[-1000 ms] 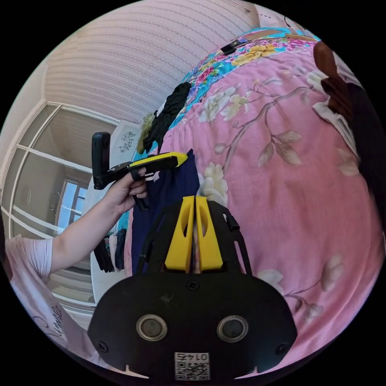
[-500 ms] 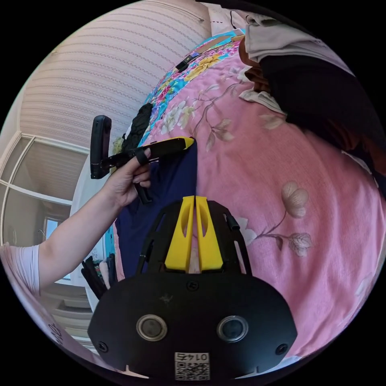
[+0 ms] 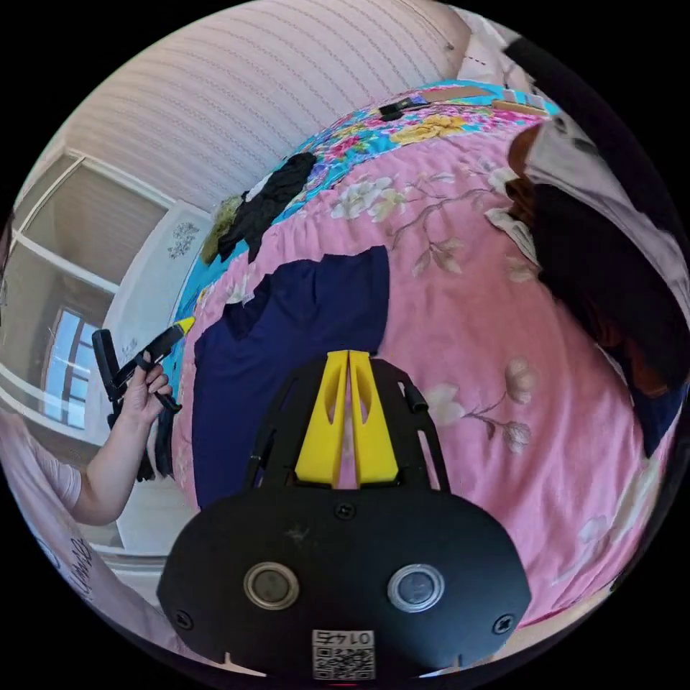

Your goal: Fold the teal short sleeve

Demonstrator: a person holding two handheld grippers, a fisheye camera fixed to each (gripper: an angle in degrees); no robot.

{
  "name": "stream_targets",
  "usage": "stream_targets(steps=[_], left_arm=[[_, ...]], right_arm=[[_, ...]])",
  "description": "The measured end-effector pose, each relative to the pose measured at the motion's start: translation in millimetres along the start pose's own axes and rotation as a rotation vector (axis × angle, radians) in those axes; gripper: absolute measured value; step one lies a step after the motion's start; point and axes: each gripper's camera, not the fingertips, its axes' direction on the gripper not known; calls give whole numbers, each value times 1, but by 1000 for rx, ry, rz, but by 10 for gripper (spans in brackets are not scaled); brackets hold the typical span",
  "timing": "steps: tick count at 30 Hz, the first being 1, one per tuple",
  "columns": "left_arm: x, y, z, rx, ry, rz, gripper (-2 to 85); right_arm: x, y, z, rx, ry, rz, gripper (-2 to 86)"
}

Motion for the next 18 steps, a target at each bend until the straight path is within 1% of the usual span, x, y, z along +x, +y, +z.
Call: stream_targets(steps=[2, 3, 4, 5, 6, 8, 9, 10, 11, 12, 14, 18], left_arm=[[-71, 48, -36, -2, -37, -238, 51], [-86, 57, -44, -3, -54, -278, 46], [-109, 71, -58, 0, -93, -330, 40], [-128, 81, -68, 5, -119, -367, 36], [-137, 85, -72, 5, -124, -389, 35], [-161, 91, -83, 35, -121, -435, 36], [-166, 92, -85, 47, -126, -444, 37], [-176, 92, -85, 67, -128, -462, 39], [-186, 89, -85, 82, -109, -481, 45], [-190, 87, -85, 89, -99, -490, 48], [-205, 77, -83, 104, -68, -499, 64], [-222, 69, -71, 23, -51, -482, 63]], right_arm=[[-52, -20, 57, -111, -68, -186, -1], [-68, -25, 72, -136, -84, -235, -1], [-102, -34, 105, -174, -108, -334, -1], [-139, -42, 138, -210, -135, -431, 0], [-157, -45, 156, -231, -151, -476, 1], [-230, -56, 224, -305, -237, -627, 7], [-248, -57, 241, -315, -252, -664, 9], [-283, -58, 275, -343, -258, -735, 17], [-316, -58, 310, -363, -224, -802, 28], [-330, -57, 327, -369, -198, -828, 36], [-376, -58, 394, -409, -110, -881, 61], [-401, -69, 476, -465, -67, -793, 77]])
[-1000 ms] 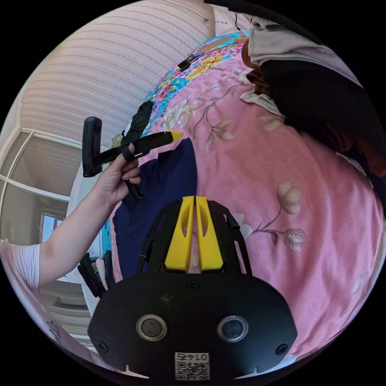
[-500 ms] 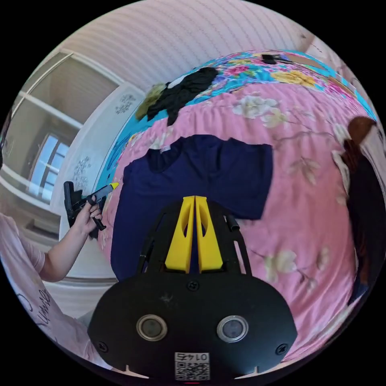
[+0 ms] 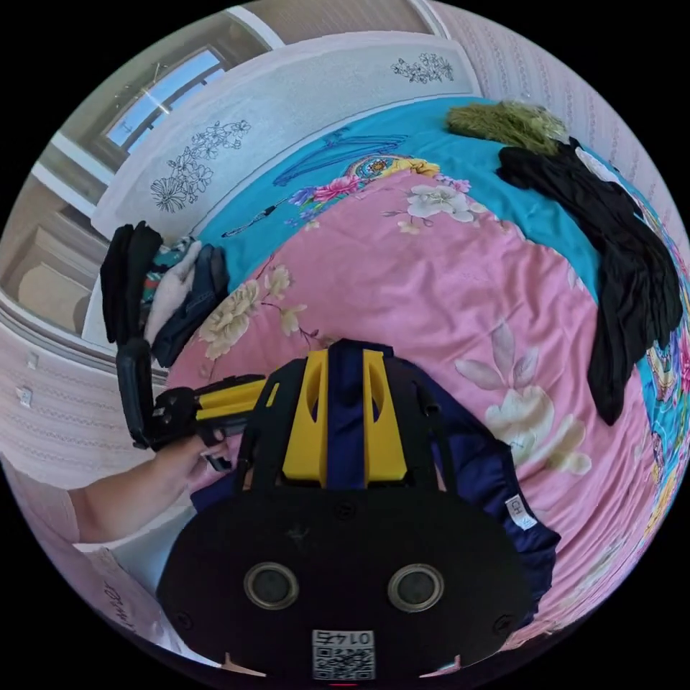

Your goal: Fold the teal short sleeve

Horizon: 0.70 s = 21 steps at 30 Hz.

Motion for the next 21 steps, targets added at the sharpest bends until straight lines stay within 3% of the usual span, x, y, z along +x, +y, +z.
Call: stream_targets(steps=[2, 5, 13, 16, 21], left_arm=[[-10, 1, -6, 13, 30, 3, 44], [-22, 4, -24, 29, 73, -20, 0], [-24, 62, -138, 293, -14, -51, -8], [-37, 77, -133, 242, -81, -109, 0], [-70, 84, -140, 183, 15, -224, 53]], right_arm=[[14, -24, 51, -121, 99, 43, 75], [23, -35, 103, -229, 30, 18, 38], [-20, -55, 141, -61, -257, -268, 13], [-41, -63, 191, -155, -165, -348, 20], [-61, -66, 232, -197, -74, -385, 50]])
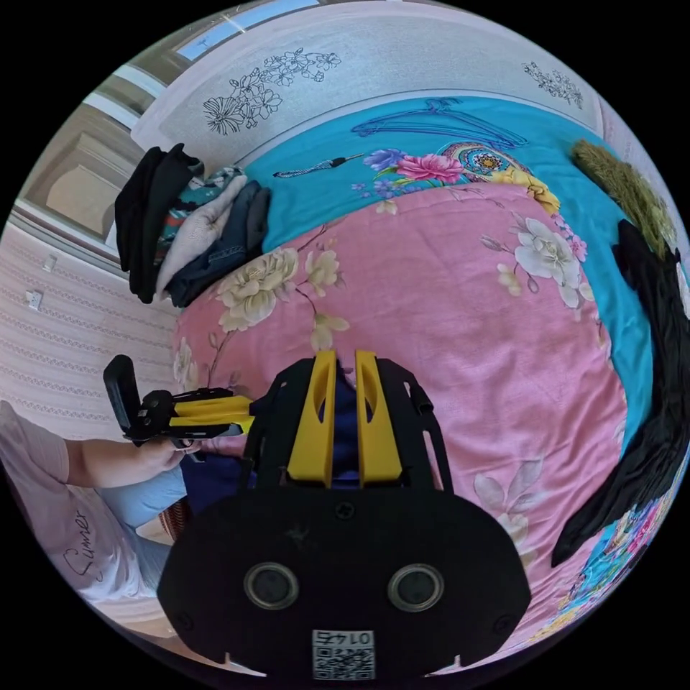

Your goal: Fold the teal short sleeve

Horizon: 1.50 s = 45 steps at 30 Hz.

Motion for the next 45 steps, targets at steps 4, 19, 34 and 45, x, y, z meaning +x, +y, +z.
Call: stream_targets(steps=[4, 19, 34, 45], left_arm=[[-4, -3, -33, 57, -26, 16, 60], [-29, 9, -67, -11, 20, -26, 19], [-39, 19, -87, -46, -1, -23, 38], [-44, 33, -101, -27, 13, -65, 22]], right_arm=[[-20, -19, 48, -88, -35, -38, 66], [13, -26, 106, -9, -62, -23, 29], [-52, -77, 204, -317, 83, -3, 21], [-81, -87, 161, -210, 86, -114, 36]])
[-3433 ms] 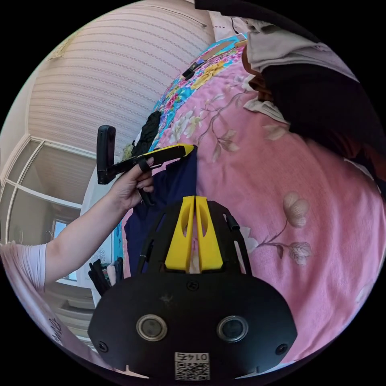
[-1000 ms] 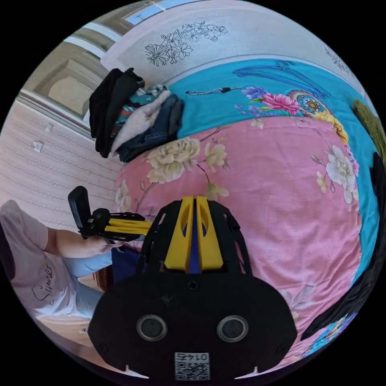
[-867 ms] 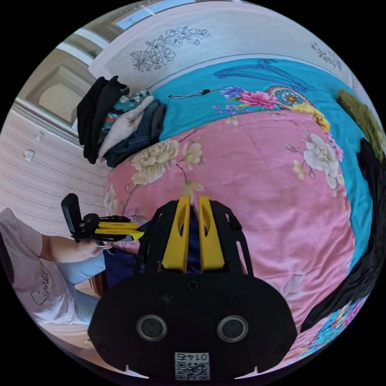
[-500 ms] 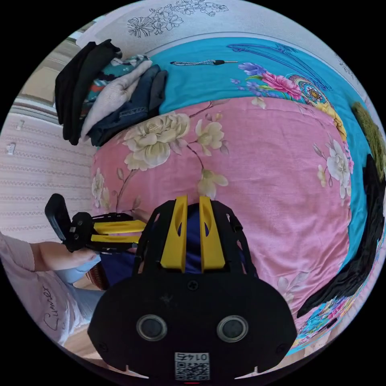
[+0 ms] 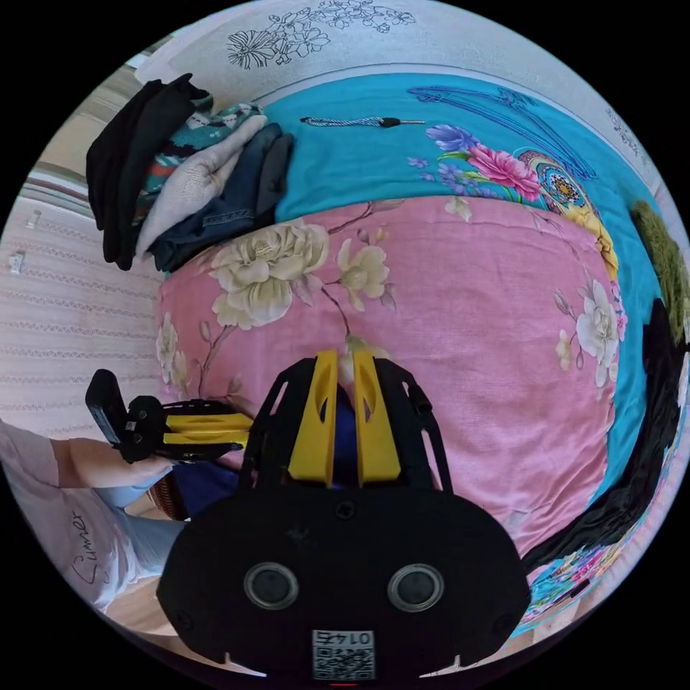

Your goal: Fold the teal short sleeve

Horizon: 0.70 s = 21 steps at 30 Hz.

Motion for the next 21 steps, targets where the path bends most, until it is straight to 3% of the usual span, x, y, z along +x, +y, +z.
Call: stream_targets(steps=[4, 9, 16, 21], left_arm=[[4, 2, -10, 6, 22, 10, 51], [9, 5, 2, -28, 20, 18, 49], [29, -3, -3, 38, -26, 92, -8], [26, -4, 36, -67, -100, 123, -6]], right_arm=[[-17, 15, -32, 40, -35, -21, 52], [-23, 14, -15, -140, 14, -13, 39], [-21, 29, -89, 35, 23, 20, 3], [-15, 40, -103, 21, 63, 80, 8]])
